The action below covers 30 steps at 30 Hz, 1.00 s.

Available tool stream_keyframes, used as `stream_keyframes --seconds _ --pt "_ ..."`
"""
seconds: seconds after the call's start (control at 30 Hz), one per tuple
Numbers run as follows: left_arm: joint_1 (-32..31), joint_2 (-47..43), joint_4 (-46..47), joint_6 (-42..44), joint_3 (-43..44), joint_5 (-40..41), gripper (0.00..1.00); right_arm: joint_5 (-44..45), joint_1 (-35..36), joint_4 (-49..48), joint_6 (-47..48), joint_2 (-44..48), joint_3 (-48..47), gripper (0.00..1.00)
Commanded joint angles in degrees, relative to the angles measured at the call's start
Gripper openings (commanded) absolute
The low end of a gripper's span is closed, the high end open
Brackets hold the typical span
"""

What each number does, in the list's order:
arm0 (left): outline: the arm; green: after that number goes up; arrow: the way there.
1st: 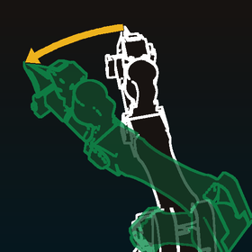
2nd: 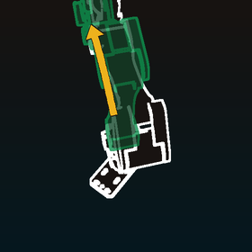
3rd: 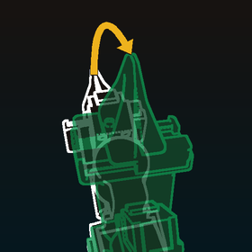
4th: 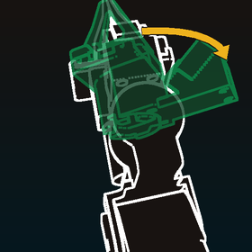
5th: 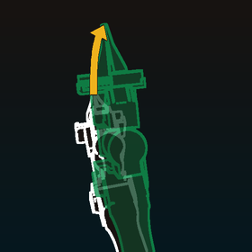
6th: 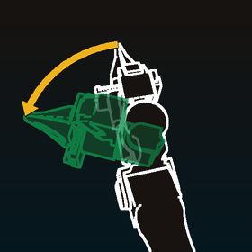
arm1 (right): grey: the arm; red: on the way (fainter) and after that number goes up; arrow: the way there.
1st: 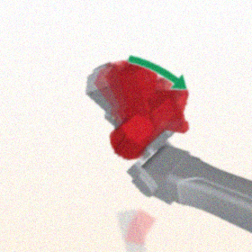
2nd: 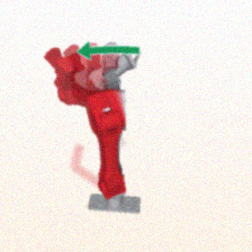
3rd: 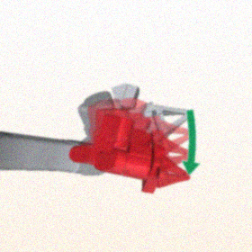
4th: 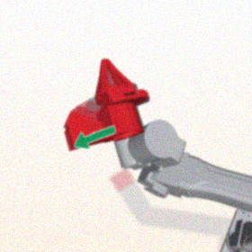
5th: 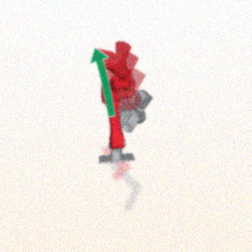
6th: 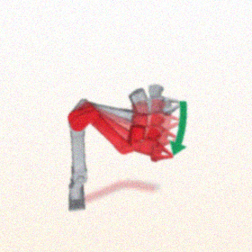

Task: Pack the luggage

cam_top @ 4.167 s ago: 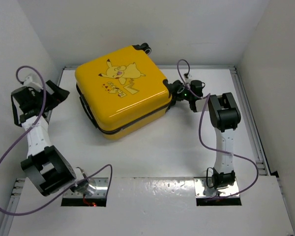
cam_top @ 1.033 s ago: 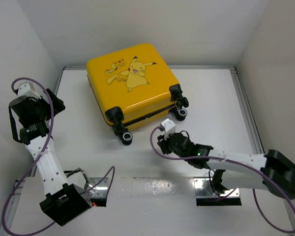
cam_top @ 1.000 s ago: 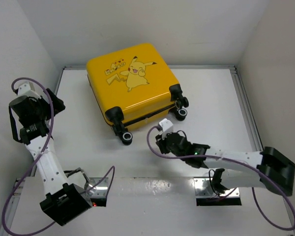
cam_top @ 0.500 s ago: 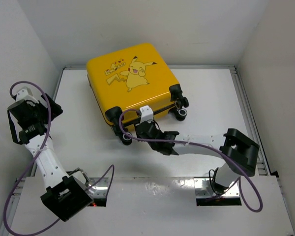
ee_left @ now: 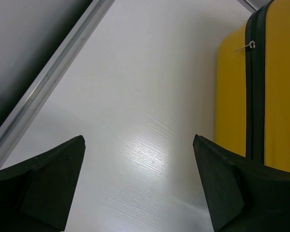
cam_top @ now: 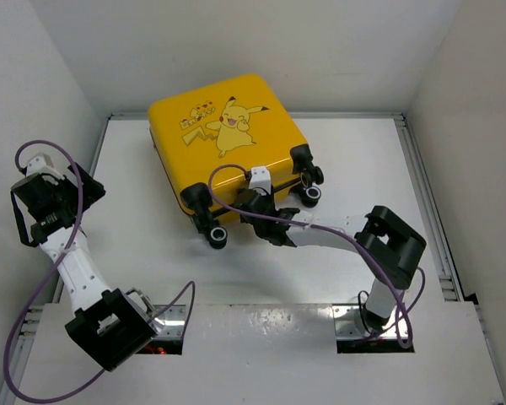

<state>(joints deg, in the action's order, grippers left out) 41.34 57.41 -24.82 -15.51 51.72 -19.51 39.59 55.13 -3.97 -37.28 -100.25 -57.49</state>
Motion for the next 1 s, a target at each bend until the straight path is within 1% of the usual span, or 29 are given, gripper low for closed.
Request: stream_keyframes --seconds 0.0,0.03,0.07,0.13,0.17,0.3,0.47,0.5,0.53,0.57,0.6,0.63,0.67,0.73,0.77,0.8,0.83,0.87,0.93,0.97 --pt "0.7 0.0 2.9 0.0 -0.5 -1.0 1.0 3.8 -2.5 -4.2 0.8 0.9 -1.7 0.49" --pt "0.7 0.0 2.9 0.0 -0.5 -1.0 1.0 3.9 -3.2 -3.9 1.1 1.5 -1.2 0.49" --pt "0.7 0.0 2.9 0.0 -0.5 -1.0 1.0 4.0 -4.1 -3.5 1.1 3.1 0.3 0.46" --pt "0.7 0.5 2.9 0.5 -1.0 -1.0 1.0 3.5 -5.4 -2.0 1.0 5.8 4.5 0.45" --pt "0.7 0.5 3.5 0.5 -1.0 -1.0 1.0 2.9 -6.3 -1.9 1.2 9.2 5.7 0.43" --pt "0.7 0.5 3.5 0.5 -1.5 -2.0 1.0 1.0 -6.7 -2.2 2.6 16.0 14.3 0.42" --pt "0.7 0.0 4.0 1.2 -1.5 -3.2 1.0 -3.2 -6.5 -4.2 6.8 19.8 18.6 0.38" --pt "0.7 -0.9 4.0 1.9 -2.1 -3.8 1.0 -6.5 -6.6 -4.7 7.4 20.8 19.6 0.36" --pt "0.7 -1.5 4.7 1.9 -2.2 -3.8 1.0 -7.7 -6.6 -6.8 9.8 21.1 20.7 0.35" --pt "0.7 -1.5 4.7 2.4 -2.2 -4.5 1.0 -11.2 -6.4 -7.8 10.7 21.8 22.1 0.35" --pt "0.7 -2.3 4.7 3.2 -2.8 -5.3 1.0 -12.8 -6.4 -8.8 11.4 22.9 22.9 0.34" --pt "0.7 -2.8 4.7 3.2 -2.8 -5.3 1.0 -15.8 -6.4 -12.4 14.8 23.2 25.1 0.34" --pt "0.7 -2.8 4.7 4.1 -2.8 -5.8 1.0 -16.8 -5.9 -13.6 16.0 23.5 25.7 0.34" --pt "0.7 -3.4 4.7 4.8 -3.3 -5.8 1.0 -20.9 -5.5 -16.9 18.2 24.4 27.3 0.42" --pt "0.7 -3.9 4.1 4.8 -3.3 -6.6 1.0 -21.8 -5.6 -18.7 18.4 24.3 27.7 0.43" --pt "0.7 -3.9 4.1 4.8 -3.3 -6.6 1.0 -25.8 -5.8 -19.5 18.6 24.5 28.0 0.47" --pt "0.7 -3.9 4.1 4.8 -3.3 -6.6 1.0 -26.6 -6.2 -20.5 18.7 24.2 28.1 0.5" --pt "0.7 -3.9 3.6 4.8 -3.3 -6.6 1.0 -27.0 -6.2 -21.9 19.0 24.0 28.3 0.52" --pt "0.7 -4.4 3.5 4.3 -3.3 -6.6 1.0 -23.5 -5.8 -22.1 17.7 22.3 27.4 0.57" --pt "0.7 -4.4 3.5 3.7 -3.3 -6.6 1.0 -22.1 -5.5 -22.0 15.9 21.6 26.3 0.57"
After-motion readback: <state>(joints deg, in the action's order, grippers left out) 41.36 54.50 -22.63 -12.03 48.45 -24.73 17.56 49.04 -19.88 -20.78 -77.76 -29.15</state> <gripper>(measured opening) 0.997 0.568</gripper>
